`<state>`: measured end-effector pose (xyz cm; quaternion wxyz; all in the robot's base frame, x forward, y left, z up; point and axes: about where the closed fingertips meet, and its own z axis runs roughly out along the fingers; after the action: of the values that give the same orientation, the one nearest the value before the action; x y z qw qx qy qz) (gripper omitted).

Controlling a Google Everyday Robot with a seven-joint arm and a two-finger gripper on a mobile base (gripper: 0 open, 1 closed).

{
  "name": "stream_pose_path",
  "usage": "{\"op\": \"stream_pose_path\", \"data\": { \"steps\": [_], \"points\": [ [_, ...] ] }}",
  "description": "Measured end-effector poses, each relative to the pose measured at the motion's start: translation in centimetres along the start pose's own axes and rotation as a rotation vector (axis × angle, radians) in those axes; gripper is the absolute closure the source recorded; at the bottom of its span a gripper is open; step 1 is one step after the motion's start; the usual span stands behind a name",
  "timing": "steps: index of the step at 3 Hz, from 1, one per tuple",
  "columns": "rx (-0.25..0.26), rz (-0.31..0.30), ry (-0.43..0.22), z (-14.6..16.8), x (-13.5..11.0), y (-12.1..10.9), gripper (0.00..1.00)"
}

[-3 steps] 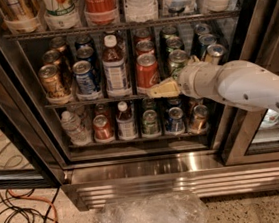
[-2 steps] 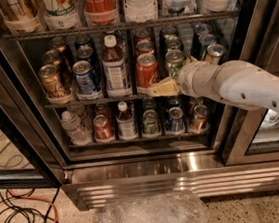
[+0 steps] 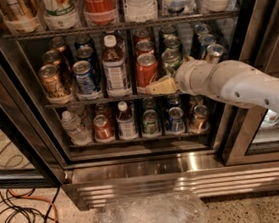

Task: Pick green can from middle shelf of fridge

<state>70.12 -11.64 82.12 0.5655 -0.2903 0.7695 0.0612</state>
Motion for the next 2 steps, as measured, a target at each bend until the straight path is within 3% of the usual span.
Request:
{"op": "stream_pose_path", "data": {
  "steps": [2],
  "points": [
    [0.0,0.0,0.0,-0.48,-0.2,0.17,0.64]
  ]
}}
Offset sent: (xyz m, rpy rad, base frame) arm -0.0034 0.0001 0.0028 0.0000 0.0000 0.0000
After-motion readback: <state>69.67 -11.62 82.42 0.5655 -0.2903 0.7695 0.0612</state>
